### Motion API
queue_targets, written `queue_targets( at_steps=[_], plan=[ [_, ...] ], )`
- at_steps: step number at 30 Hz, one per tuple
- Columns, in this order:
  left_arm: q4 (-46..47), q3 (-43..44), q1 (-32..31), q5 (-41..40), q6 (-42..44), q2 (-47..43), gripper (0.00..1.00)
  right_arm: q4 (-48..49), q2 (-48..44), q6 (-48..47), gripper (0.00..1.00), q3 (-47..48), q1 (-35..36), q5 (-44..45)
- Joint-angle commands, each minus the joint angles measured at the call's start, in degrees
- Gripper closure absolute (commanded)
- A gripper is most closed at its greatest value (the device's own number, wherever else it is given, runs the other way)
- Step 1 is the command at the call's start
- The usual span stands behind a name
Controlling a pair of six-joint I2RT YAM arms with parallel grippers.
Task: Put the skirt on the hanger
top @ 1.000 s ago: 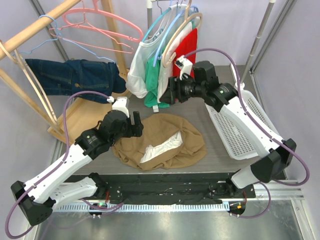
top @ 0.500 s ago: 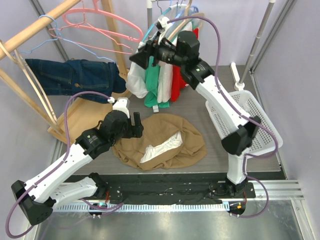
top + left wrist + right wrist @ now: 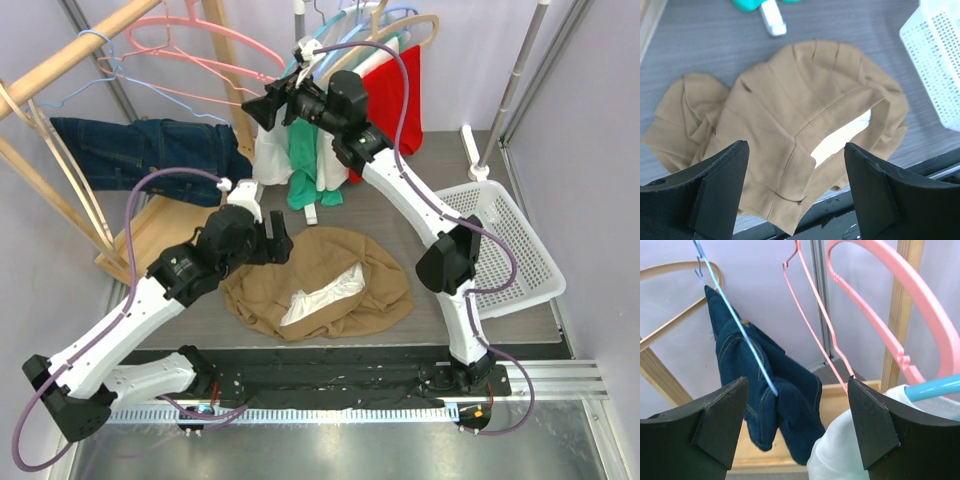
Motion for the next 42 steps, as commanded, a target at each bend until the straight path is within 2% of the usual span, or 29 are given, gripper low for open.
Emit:
queue_targets(
  at_steps=[1,7,9,13,19,23,28,36,42],
  plan=[
    [-0.3,8.8,0.1,-0.6,3.3,3.5,0.2,5.1,-13.7,-0.6,0.15,-7.8,0.4,-0.6],
    [-2.3,20.2,0.2,-6.2,4.0,11.1,0.19,2.6,-23.8,-1.2,0.14,-15.8,0.4,1.6],
    [-3.3,24.0,0.2,-10.3,3.7,14.8,0.18,-0.7,-27.4,-1.2,0.14,-17.0,0.5,5.6],
    [-2.5,33.4,1.2,-12.7,3.0,21.0,0.17,-5.1,-34.4,-2.1,0.14,-21.4,0.5,11.6],
    [-1.1,49.1,8.4,-13.4,-0.7,29.7,0.17,-14.5,-43.6,-2.9,0.14,-28.0,0.5,14.5],
    [-0.3,57.7,13.1,-12.7,-1.0,34.0,0.17,-16.4,-49.2,-2.2,0.14,-35.8,0.4,16.8],
    [1.5,61.7,18.5,-12.1,0.1,39.4,0.17,-17.1,-55.3,0.1,0.14,-46.3,0.5,16.9],
    [12.3,66.2,23.0,-10.3,2.8,47.0,0.18,-16.0,-60.6,5.2,0.15,-60.4,0.5,15.3],
    [12.7,73.4,25.4,-11.7,4.8,53.7,0.19,-14.3,-62.6,8.5,0.16,-67.3,0.4,14.6]
  ],
)
